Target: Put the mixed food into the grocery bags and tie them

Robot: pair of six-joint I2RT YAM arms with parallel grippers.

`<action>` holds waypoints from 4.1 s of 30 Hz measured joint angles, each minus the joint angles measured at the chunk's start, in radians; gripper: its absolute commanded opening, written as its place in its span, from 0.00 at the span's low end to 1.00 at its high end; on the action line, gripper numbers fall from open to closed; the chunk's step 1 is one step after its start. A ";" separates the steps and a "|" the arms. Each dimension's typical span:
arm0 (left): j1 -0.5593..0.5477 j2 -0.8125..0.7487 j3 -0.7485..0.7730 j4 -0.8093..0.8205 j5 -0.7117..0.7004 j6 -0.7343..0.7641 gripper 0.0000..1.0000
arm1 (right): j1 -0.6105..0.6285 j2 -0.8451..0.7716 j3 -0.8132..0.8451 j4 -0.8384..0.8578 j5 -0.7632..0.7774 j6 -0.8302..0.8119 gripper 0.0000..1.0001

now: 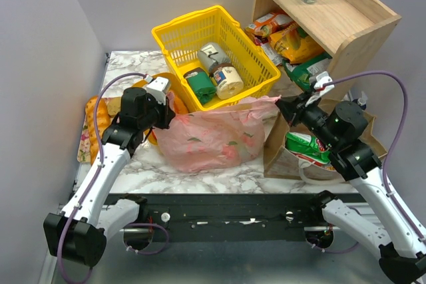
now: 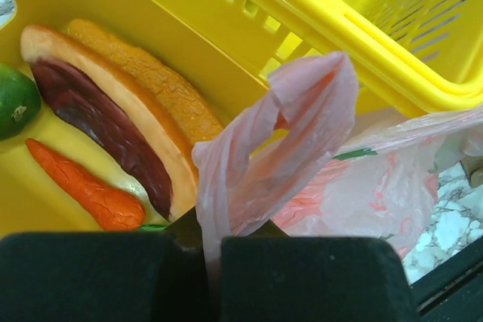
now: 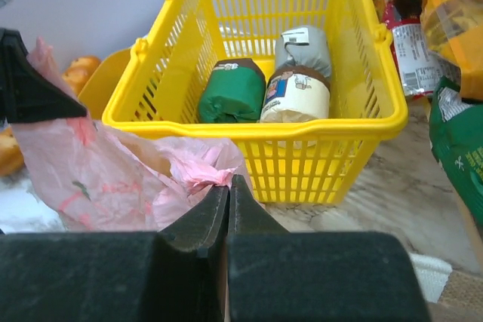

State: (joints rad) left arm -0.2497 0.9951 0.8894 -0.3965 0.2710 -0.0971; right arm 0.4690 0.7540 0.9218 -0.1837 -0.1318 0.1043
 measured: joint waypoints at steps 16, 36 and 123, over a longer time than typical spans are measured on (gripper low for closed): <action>0.017 -0.004 -0.043 0.016 0.080 0.056 0.00 | -0.106 0.112 0.018 0.010 -0.449 -0.274 1.00; 0.017 0.006 -0.047 0.031 0.108 0.064 0.00 | -0.139 0.250 0.018 0.117 -0.824 -0.483 1.00; -0.323 0.364 0.153 0.152 0.469 -0.128 0.00 | 0.662 0.151 -0.393 0.662 0.393 -0.142 0.92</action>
State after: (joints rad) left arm -0.5732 1.3594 1.0428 -0.2447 0.7403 -0.2253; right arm 1.1309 0.9051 0.5293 0.4786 0.2607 -0.0376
